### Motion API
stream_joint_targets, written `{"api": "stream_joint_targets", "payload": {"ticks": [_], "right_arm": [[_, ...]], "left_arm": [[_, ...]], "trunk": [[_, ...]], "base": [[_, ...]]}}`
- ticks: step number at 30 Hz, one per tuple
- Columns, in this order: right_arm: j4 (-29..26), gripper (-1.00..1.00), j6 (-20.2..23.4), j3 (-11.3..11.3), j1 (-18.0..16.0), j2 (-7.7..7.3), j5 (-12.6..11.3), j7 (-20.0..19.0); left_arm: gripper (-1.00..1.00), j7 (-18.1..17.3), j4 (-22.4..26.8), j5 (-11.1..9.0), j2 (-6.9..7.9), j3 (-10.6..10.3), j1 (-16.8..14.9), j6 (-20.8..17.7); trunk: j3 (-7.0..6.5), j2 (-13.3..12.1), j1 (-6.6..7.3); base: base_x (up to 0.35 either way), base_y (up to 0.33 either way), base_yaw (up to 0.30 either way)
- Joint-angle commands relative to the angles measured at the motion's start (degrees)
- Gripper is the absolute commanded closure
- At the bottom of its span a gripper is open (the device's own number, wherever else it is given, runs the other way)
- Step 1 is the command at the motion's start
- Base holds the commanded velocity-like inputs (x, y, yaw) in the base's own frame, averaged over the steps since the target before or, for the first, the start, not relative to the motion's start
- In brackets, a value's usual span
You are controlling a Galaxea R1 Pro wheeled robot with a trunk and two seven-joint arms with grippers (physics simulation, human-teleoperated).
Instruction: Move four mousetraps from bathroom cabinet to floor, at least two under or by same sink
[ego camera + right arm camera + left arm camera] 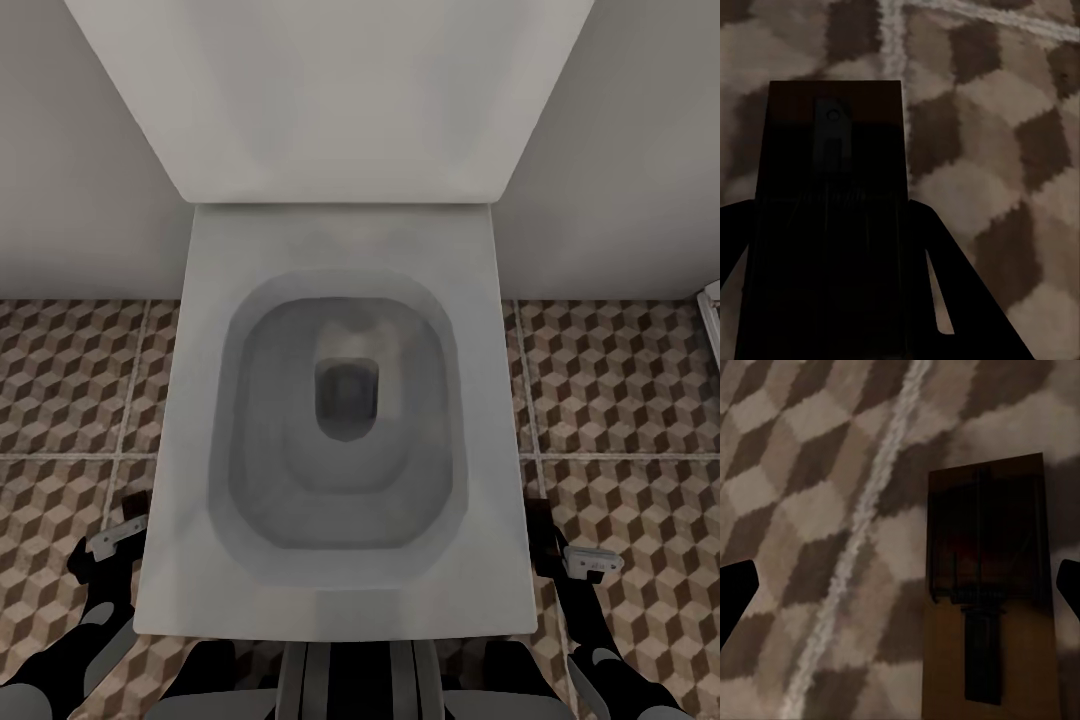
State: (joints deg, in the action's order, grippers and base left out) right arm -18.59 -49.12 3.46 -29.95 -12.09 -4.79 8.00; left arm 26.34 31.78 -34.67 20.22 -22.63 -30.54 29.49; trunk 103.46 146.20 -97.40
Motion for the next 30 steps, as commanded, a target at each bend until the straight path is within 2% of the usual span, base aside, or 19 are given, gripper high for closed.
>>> {"api": "stream_joint_targets", "payload": {"ticks": [1, 30], "right_arm": [[0.03, 1.0, -0.19, 0.37, -0.02, -0.04, -0.66, -0.09], [0.03, 1.0, -0.19, 0.33, -0.02, -0.04, -0.66, -0.09]], "left_arm": [[-1.0, 0.46, 0.03, -0.31, 0.08, -0.49, -0.04, 0.23], [-1.0, 0.46, 0.03, -0.27, 0.01, -0.49, -0.04, 0.23]], "trunk": [[0.03, 0.01, 0.01], [0.03, 0.01, 0.01]], "base": [[0.0, 0.0, 0.0], [0.0, 0.0, 0.0]]}}
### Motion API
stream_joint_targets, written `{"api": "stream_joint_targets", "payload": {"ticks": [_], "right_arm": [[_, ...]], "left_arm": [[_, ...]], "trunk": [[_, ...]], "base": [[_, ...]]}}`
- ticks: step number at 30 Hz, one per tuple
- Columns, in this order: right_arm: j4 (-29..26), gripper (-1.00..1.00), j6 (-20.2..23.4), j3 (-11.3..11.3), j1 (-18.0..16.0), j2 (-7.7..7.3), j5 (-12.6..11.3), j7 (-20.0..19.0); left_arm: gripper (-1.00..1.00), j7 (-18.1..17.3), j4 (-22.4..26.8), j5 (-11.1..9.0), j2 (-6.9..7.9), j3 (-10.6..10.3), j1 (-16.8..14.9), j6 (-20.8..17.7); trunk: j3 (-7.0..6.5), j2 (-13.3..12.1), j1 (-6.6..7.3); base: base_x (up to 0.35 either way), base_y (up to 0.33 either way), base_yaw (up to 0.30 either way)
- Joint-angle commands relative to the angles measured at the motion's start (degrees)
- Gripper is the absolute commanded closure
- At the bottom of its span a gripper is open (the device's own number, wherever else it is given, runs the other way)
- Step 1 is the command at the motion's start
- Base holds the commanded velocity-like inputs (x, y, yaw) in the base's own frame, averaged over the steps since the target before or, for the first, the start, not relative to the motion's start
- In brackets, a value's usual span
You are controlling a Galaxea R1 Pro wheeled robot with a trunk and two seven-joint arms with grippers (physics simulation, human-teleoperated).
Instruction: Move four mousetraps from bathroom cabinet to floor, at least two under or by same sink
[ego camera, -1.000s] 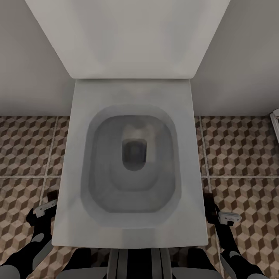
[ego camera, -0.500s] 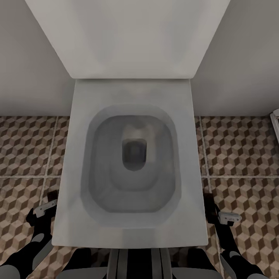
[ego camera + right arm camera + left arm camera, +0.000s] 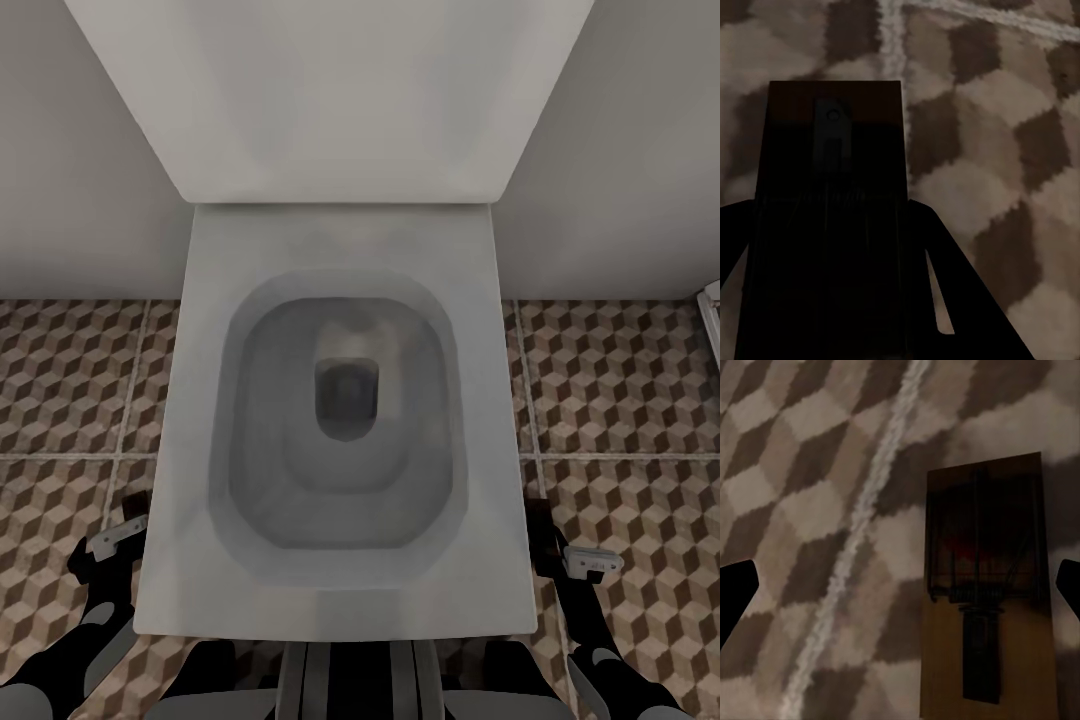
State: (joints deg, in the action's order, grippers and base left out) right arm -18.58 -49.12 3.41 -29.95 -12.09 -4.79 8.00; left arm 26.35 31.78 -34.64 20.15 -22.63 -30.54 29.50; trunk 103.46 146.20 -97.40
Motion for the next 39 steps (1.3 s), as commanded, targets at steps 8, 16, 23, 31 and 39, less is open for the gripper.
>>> {"api": "stream_joint_targets", "payload": {"ticks": [8, 16, 23, 31, 39], "right_arm": [[0.03, -1.0, -0.19, 0.39, -0.02, -0.04, -0.66, -0.09], [0.0, -1.0, -0.19, 0.37, -0.02, -0.04, -0.66, -0.09], [0.03, -1.0, -0.19, 0.39, -0.02, -0.04, -0.66, -0.09], [0.03, -1.0, -0.19, 0.43, -0.02, -0.04, -0.66, -0.09], [0.03, -1.0, -0.19, 0.42, -0.02, -0.04, -0.66, -0.09]], "left_arm": [[-1.0, 0.46, 0.03, -0.33, 0.07, -0.49, -0.04, 0.22], [-1.0, 0.46, 0.03, -0.34, 0.1, -0.49, -0.04, 0.21], [-1.0, 0.37, 0.03, -0.34, 0.08, -0.49, -0.04, 0.21], [-1.0, 0.16, 0.03, -0.39, 0.13, -0.55, -0.04, 0.28], [-1.0, 0.2, 0.03, -0.42, 0.02, -0.57, -0.04, 0.28]], "trunk": [[0.03, 0.01, 0.01], [0.03, 0.01, 0.01], [0.03, 0.01, 0.01], [0.03, 0.01, 0.01], [0.03, 0.01, 0.01]], "base": [[0.0, 0.0, 0.0], [0.0, 0.0, 0.0], [0.0, 0.0, 0.0], [0.0, 0.0, 0.0], [0.0, 0.0, 0.0]]}}
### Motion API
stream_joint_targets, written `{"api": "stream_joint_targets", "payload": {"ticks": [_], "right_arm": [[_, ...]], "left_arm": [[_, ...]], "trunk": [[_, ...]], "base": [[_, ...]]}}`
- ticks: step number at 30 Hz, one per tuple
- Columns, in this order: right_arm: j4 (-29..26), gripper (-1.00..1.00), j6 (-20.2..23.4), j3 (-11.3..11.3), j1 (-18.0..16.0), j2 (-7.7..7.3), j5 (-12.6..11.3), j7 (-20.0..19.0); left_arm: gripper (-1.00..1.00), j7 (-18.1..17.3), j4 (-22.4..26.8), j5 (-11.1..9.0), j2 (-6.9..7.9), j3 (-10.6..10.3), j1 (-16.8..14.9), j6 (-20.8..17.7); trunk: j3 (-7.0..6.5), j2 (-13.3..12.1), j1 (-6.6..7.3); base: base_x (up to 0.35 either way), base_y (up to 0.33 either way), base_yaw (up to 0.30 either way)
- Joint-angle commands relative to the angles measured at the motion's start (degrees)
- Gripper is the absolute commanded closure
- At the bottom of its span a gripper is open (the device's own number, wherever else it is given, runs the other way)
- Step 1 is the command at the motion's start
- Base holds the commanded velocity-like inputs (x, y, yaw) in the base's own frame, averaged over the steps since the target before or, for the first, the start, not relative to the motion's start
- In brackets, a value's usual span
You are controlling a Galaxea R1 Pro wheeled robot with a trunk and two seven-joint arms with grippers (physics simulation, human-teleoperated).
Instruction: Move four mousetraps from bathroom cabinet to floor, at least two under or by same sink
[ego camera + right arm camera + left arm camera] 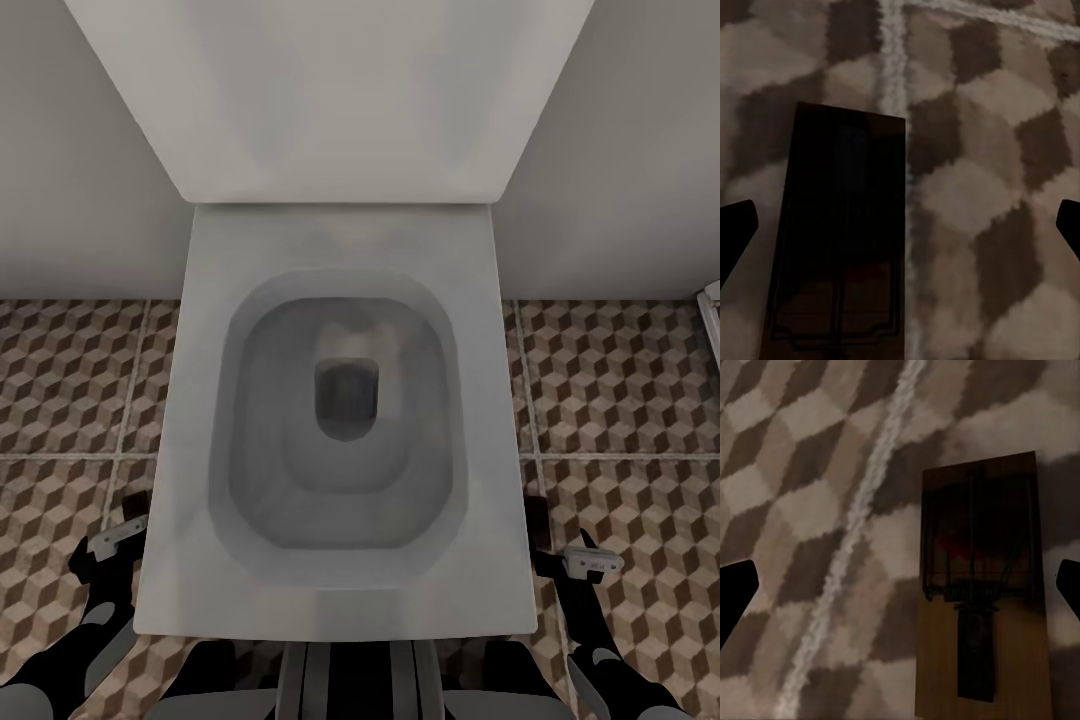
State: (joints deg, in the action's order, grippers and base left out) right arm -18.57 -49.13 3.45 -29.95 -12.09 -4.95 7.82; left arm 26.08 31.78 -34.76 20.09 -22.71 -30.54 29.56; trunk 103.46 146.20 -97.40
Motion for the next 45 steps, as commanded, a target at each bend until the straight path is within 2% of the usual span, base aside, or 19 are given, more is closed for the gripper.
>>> {"api": "stream_joint_targets", "payload": {"ticks": [1, 25, 45], "right_arm": [[0.02, -1.0, -0.17, 0.39, -0.02, -0.04, -0.5, 0.09], [0.02, -1.0, -0.17, 0.37, -0.02, -0.04, -0.5, 0.09], [0.01, -1.0, -0.17, 0.39, -0.02, -0.04, -0.5, 0.09]], "left_arm": [[-1.0, 0.46, 0.03, -0.3, 0.09, -0.49, -0.04, 0.2], [-1.0, 0.31, 0.03, -0.19, 0.14, -0.4, -0.04, -0.02], [-1.0, 0.37, 0.03, -0.13, 0.03, -0.41, -0.04, -0.05]], "trunk": [[0.03, 0.01, 0.01], [0.03, 0.01, 0.01], [0.03, 0.01, 0.01]], "base": [[0.0, 0.0, 0.0], [-0.014, 0.0, 0.0], [-0.299, 0.0, 0.0]]}}
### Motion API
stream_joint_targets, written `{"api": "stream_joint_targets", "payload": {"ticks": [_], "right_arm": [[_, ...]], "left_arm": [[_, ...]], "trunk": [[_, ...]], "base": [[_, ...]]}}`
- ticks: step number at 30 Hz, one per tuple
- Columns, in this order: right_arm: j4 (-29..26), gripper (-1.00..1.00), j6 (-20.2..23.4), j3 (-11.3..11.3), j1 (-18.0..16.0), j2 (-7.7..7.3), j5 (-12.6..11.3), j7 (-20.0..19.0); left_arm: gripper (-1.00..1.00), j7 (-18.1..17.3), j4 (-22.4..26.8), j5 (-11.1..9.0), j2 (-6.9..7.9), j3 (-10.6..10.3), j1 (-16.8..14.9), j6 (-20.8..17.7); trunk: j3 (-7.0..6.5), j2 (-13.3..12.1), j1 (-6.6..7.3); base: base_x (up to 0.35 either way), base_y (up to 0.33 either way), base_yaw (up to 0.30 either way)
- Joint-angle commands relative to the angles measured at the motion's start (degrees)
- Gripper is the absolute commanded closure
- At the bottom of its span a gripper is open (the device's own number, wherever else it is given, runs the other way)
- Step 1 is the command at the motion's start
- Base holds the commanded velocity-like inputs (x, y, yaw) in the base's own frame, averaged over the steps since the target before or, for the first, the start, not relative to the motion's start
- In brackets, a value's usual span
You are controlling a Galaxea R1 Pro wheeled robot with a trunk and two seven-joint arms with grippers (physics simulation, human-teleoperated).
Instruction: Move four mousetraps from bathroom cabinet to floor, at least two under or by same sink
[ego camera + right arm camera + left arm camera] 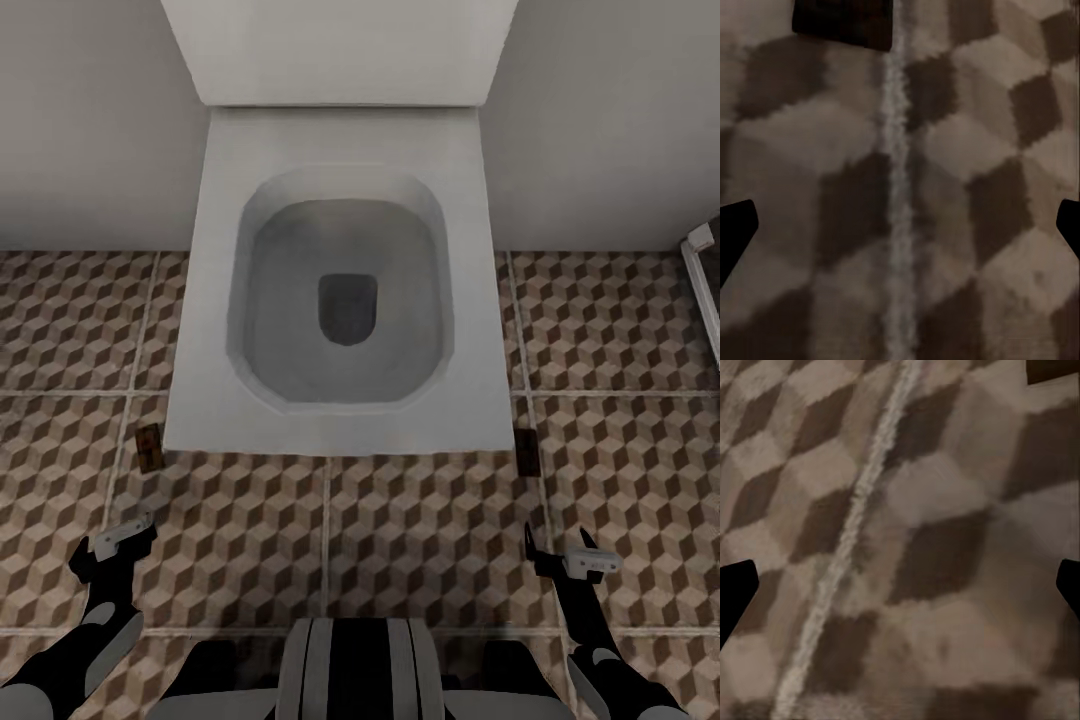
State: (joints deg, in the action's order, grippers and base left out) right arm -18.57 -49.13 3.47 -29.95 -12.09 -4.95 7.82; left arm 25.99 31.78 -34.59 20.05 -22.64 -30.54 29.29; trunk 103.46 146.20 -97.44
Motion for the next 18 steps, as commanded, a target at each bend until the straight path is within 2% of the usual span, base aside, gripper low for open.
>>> {"api": "stream_joint_targets", "payload": {"ticks": [1, 18], "right_arm": [[0.02, -1.0, -0.17, 0.39, -0.02, -0.04, -0.5, 0.09], [0.01, -1.0, -0.17, 0.37, -0.02, -0.04, -0.5, 0.09]], "left_arm": [[-1.0, 0.46, 0.03, -0.3, 0.08, -0.48, -0.04, 0.22], [-1.0, 0.43, -0.02, -0.3, 0.08, -0.48, -0.04, 0.22]], "trunk": [[0.02, 0.01, 0.04], [0.02, 0.01, 0.04]], "base": [[-0.337, 0.0, 0.0], [-0.338, 0.0, 0.0]]}}
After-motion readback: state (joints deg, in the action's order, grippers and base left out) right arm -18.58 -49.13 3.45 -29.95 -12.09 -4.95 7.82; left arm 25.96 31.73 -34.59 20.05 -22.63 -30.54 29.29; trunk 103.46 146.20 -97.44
